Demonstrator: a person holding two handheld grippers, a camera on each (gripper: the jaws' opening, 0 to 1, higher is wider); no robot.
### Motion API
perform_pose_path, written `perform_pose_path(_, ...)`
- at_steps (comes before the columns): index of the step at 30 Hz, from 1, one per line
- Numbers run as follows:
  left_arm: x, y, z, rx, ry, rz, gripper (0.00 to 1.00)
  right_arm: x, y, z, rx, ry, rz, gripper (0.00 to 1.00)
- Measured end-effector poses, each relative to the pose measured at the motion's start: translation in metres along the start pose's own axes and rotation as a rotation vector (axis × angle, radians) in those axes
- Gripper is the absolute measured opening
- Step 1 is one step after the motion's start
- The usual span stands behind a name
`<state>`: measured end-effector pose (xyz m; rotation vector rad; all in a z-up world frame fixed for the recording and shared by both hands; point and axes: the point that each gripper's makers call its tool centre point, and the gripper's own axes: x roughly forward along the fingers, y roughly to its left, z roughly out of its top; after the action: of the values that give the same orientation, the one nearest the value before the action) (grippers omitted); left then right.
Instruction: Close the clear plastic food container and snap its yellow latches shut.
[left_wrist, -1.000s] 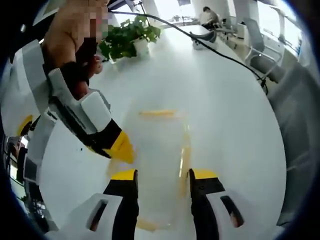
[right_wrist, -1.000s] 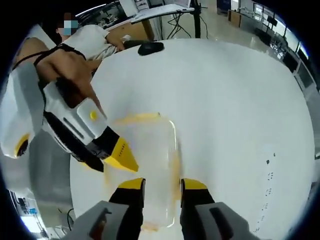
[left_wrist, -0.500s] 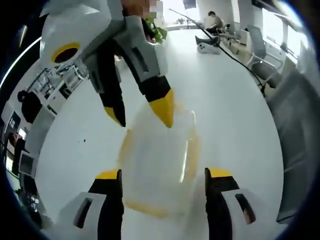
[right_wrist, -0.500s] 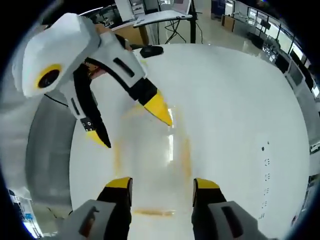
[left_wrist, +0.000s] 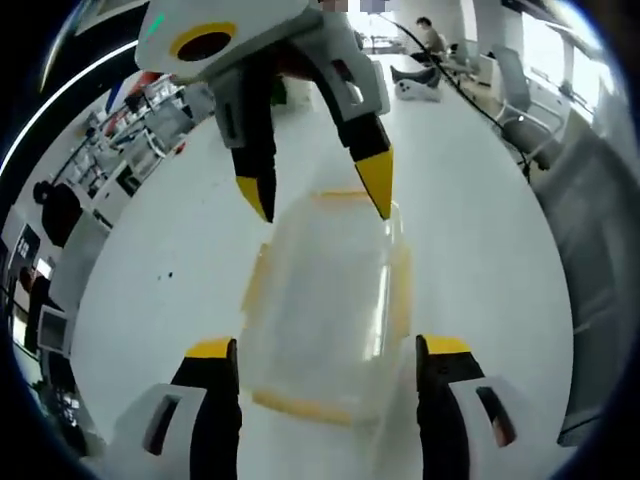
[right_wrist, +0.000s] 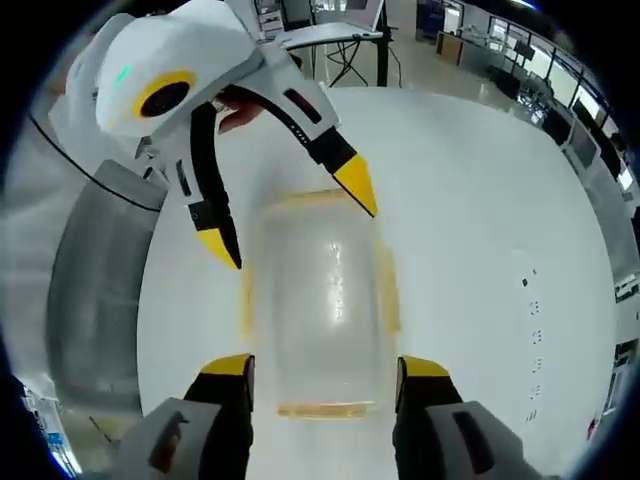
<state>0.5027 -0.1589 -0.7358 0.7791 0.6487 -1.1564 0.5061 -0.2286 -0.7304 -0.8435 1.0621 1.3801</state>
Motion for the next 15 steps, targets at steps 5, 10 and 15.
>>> perform_pose_path(5, 0.0000, 0.0019, -0.0013, -0.002, 0.000, -0.002, 0.70, 0.0001, 0.0004, -0.0022, 0.001, -0.006, -0.018, 0.57)
perform_pose_path(10, -0.0004, 0.0038, -0.0003, 0.003, -0.003, -0.002, 0.70, 0.0023, -0.0015, -0.0060, -0.002, -0.007, -0.042, 0.59)
perform_pose_path(15, -0.0001, 0.0056, -0.0022, 0.003, 0.004, -0.004, 0.71, 0.0014, -0.0056, -0.0052, -0.001, -0.028, -0.078, 0.61)
